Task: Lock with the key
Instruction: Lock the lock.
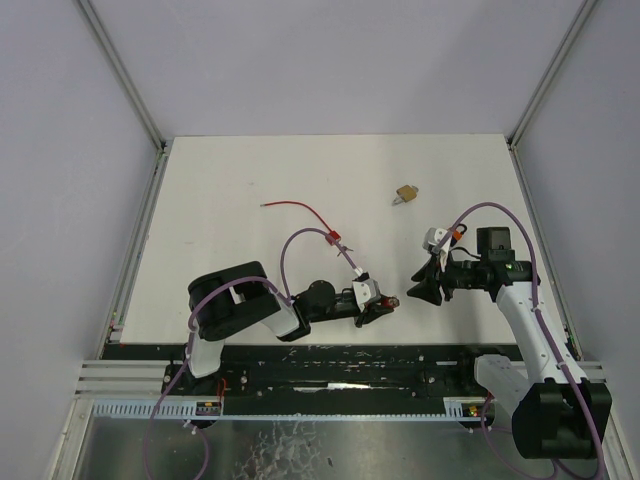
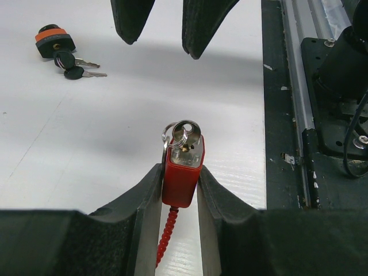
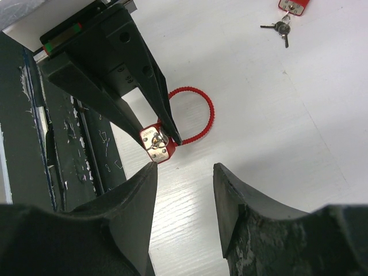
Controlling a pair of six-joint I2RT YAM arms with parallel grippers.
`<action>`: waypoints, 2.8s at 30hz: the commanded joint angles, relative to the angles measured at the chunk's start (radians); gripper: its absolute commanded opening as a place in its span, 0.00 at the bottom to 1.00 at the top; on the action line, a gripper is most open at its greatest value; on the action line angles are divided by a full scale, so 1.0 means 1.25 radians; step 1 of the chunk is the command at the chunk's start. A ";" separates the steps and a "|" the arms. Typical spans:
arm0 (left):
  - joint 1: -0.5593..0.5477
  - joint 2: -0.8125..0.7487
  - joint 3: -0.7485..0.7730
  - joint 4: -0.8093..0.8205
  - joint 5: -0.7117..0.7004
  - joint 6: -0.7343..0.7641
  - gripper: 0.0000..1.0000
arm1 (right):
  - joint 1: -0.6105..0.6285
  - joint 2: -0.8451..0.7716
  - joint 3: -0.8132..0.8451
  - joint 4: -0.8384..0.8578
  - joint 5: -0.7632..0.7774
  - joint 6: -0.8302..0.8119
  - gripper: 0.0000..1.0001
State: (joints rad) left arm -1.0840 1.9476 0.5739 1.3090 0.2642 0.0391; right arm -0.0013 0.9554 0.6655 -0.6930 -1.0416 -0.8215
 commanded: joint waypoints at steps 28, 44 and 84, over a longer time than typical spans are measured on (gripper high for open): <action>-0.002 -0.022 -0.003 -0.031 0.007 0.008 0.00 | -0.003 -0.001 0.034 -0.028 -0.062 -0.033 0.50; -0.003 -0.074 0.026 -0.158 0.024 0.010 0.00 | 0.036 -0.003 0.113 -0.037 -0.051 -0.027 0.50; -0.023 -0.142 0.008 -0.247 -0.053 0.068 0.00 | 0.106 0.020 -0.014 -0.012 -0.098 -0.199 0.44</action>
State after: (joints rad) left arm -1.0954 1.7645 0.5869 1.0092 0.2802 0.0704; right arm 0.1246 0.9550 0.6243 -0.7639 -1.1446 -1.2388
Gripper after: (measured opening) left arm 0.254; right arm 0.462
